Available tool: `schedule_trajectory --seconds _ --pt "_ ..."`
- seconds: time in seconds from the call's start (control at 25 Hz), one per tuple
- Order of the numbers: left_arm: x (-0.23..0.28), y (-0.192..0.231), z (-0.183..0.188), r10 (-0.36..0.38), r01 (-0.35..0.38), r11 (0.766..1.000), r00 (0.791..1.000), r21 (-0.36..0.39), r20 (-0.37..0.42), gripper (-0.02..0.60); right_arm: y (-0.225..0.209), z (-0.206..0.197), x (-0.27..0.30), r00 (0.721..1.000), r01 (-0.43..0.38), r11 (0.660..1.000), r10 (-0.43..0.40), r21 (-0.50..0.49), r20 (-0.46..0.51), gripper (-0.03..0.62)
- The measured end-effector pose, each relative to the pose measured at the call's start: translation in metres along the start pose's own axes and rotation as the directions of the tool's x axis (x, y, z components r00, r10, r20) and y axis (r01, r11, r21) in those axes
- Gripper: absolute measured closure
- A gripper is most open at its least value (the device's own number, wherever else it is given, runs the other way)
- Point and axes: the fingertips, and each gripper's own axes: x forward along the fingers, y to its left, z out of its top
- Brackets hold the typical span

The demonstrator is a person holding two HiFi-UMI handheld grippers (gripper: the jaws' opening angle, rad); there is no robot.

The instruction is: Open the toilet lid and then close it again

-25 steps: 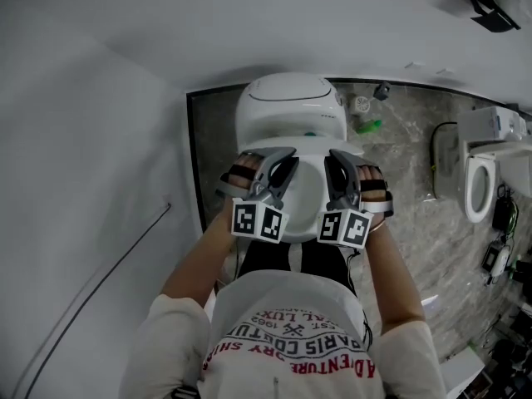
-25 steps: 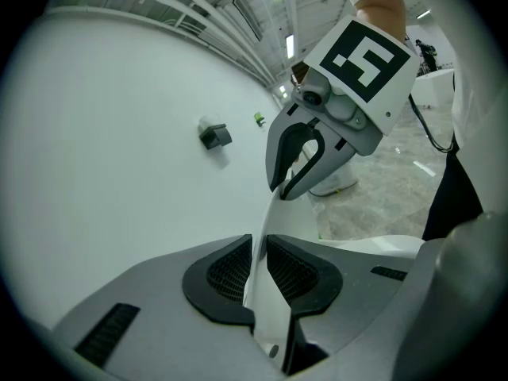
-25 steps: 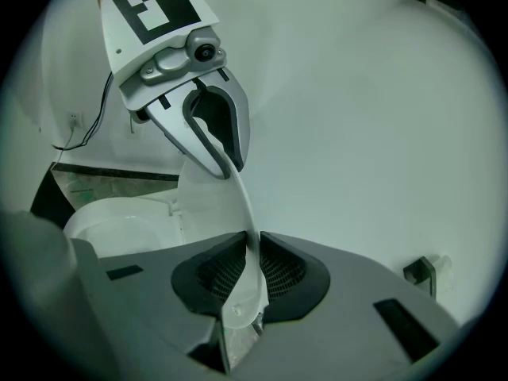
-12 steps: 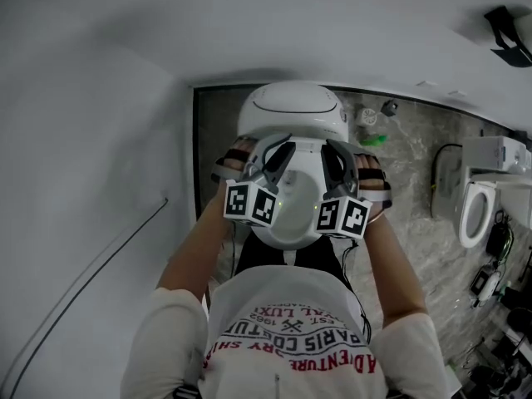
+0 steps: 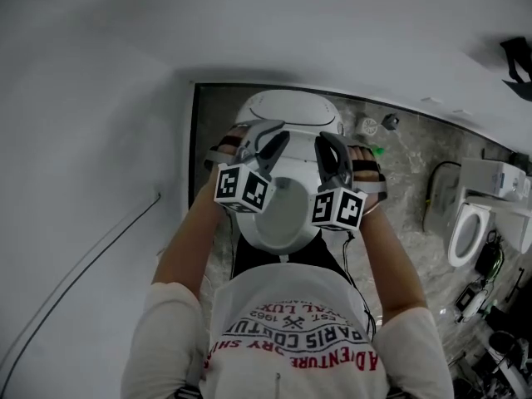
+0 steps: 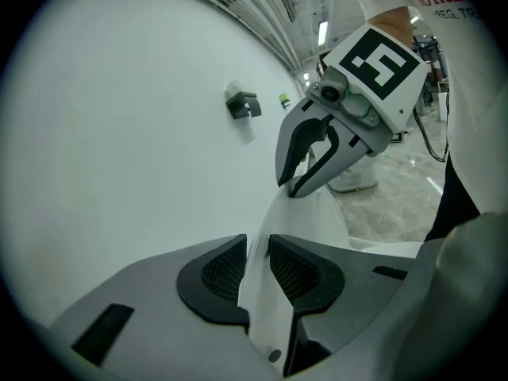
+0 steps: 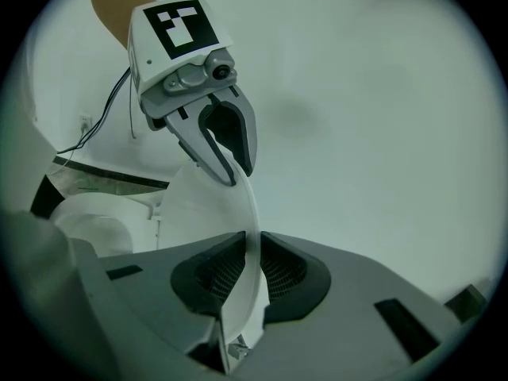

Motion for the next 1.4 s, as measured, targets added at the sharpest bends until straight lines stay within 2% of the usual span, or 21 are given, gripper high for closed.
schedule_trajectory --seconds 0.36,0.68,0.88,1.08,1.16,1.24,1.32,1.4 --pt "0.016 0.014 -0.005 -0.013 0.013 1.000 1.000 -0.025 -0.010 0.492 -0.011 -0.004 0.018 0.999 -0.042 0.999 0.042 0.012 0.008 0.557" --pt "0.023 0.019 -0.005 -0.035 0.036 0.999 0.999 -0.024 0.017 0.492 -0.018 -0.007 0.025 0.997 -0.074 0.996 0.073 0.055 0.003 0.557" --pt "0.020 0.017 -0.006 -0.079 0.079 0.994 0.997 -0.077 -0.004 0.492 -0.017 -0.005 0.022 0.994 -0.107 0.982 0.109 0.158 -0.003 0.557" --pt "0.012 0.019 0.000 -0.104 0.103 0.993 0.994 -0.051 -0.027 0.476 -0.016 -0.003 0.017 0.983 -0.172 0.962 0.183 0.212 -0.033 0.557" --pt "0.002 0.019 0.010 -0.104 0.104 0.994 0.995 -0.026 -0.006 0.476 -0.016 0.000 0.010 0.981 -0.174 0.958 0.188 0.227 -0.043 0.556" --pt "-0.012 0.025 0.025 -0.075 0.077 0.997 0.996 -0.032 0.047 0.486 -0.023 0.008 -0.003 0.990 -0.132 0.958 0.142 0.254 -0.022 0.556" --pt "-0.030 0.035 0.042 -0.027 0.038 0.995 0.993 -0.096 0.116 0.545 -0.035 0.022 -0.020 0.997 -0.077 0.949 0.075 0.307 0.019 0.557" --pt "-0.049 0.045 0.056 0.022 0.008 0.986 0.984 -0.169 0.175 0.551 -0.046 0.034 -0.038 0.998 -0.045 0.929 0.027 0.367 0.053 0.557"
